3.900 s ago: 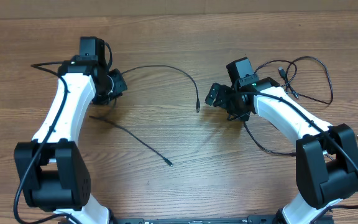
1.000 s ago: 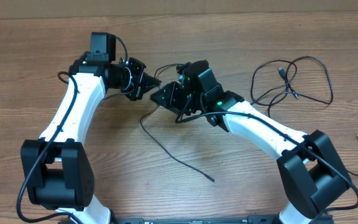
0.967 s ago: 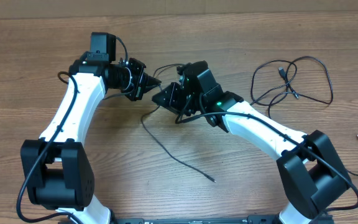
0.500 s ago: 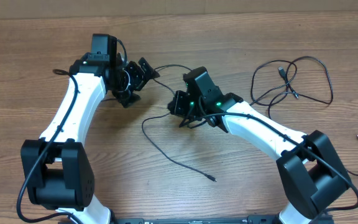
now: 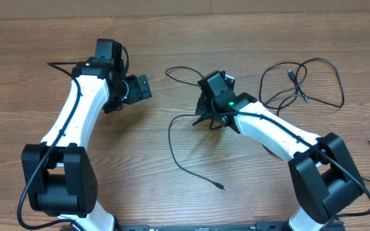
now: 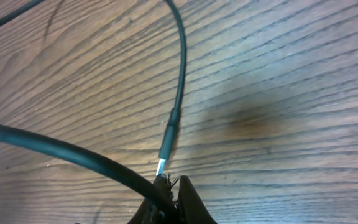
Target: Untangle cables
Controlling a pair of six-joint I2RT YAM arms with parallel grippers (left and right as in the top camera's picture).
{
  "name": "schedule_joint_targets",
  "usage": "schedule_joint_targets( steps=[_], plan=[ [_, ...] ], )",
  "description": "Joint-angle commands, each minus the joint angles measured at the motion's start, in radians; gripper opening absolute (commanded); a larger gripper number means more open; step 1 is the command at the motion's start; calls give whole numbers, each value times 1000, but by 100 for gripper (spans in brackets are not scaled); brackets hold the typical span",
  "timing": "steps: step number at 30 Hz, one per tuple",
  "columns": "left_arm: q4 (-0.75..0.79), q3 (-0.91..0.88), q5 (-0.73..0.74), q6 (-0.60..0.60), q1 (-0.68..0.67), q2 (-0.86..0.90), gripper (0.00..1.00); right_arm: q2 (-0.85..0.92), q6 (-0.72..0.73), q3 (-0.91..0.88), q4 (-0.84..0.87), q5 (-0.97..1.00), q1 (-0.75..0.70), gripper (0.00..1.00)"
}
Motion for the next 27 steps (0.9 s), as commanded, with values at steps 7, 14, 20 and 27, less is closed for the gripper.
schedule_joint_targets(
  steps=[7,14,20,27],
  plan=[
    [25,-65,-52,29,0,8,100,-5,-5,1,2,39,-4,4],
    [52,-124,-52,29,0,8,94,-5,-5,1,3,39,-4,4],
    [116,-206,-52,5,0,8,99,-5,-5,1,2,26,-4,4],
    [215,-323,-52,2,0,8,100,-5,-5,1,-6,26,-4,4]
  ],
)
